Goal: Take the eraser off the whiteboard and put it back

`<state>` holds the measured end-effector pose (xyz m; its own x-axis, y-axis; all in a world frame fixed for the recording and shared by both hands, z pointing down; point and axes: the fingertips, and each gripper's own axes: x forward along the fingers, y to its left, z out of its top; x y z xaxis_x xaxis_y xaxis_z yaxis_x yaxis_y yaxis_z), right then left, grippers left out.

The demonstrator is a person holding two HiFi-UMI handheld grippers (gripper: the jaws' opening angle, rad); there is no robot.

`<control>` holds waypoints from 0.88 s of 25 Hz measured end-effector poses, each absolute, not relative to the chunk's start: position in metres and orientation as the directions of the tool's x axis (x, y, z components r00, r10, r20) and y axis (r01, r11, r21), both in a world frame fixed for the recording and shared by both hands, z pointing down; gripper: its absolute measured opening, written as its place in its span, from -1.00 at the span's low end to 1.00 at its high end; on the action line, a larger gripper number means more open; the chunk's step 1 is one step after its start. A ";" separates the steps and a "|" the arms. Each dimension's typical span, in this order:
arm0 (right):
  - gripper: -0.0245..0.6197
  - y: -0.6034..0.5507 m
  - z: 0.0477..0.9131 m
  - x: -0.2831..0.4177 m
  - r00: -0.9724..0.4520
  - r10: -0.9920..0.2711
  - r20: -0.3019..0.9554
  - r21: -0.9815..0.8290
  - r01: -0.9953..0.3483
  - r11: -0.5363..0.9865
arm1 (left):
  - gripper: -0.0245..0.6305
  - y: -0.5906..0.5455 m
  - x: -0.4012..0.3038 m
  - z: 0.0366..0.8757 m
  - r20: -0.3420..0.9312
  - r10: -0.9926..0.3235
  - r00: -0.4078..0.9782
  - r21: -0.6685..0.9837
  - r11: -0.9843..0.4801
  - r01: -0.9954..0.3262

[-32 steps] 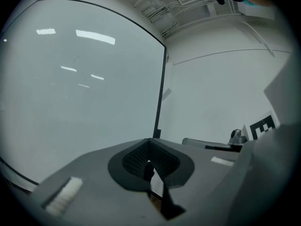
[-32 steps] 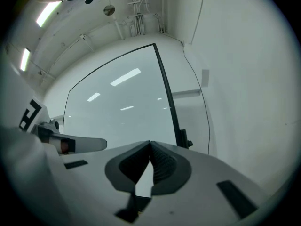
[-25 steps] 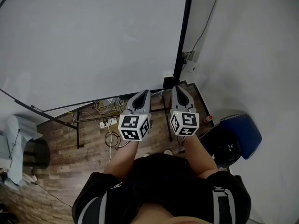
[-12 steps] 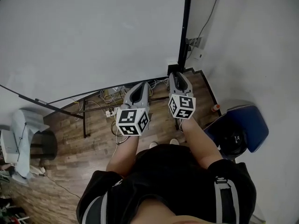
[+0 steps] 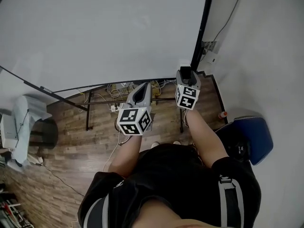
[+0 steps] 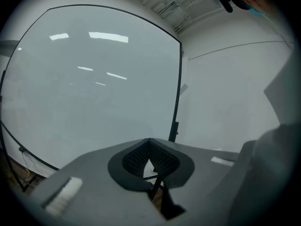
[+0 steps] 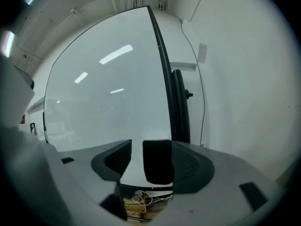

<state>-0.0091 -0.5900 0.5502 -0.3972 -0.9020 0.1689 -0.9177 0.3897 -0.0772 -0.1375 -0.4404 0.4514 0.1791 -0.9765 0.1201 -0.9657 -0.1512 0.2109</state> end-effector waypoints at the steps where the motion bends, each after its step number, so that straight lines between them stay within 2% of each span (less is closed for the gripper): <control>1: -0.15 -0.594 0.554 -0.009 -0.387 -0.904 0.182 -0.076 -0.922 0.380 | -0.90 -0.440 -0.140 0.452 0.122 -0.978 0.172 0.213 -0.143 -0.967; 13: -0.13 -0.628 0.598 -0.017 -0.354 -0.880 0.316 -0.065 -0.934 0.353 | -0.90 -0.434 -0.168 0.460 0.140 -0.986 0.091 0.205 -0.061 -0.977; 22: -0.13 -0.631 0.601 -0.020 -0.366 -0.862 0.349 -0.036 -0.925 0.379 | -0.90 -0.434 -0.174 0.461 0.139 -0.986 0.094 0.215 -0.063 -0.975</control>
<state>-0.0198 -0.6305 0.6008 -0.3664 -0.8624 0.3494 -0.9249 0.3785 -0.0357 -0.1741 -0.4336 0.4613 0.0944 -0.9857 0.1395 -0.9745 -0.0629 0.2153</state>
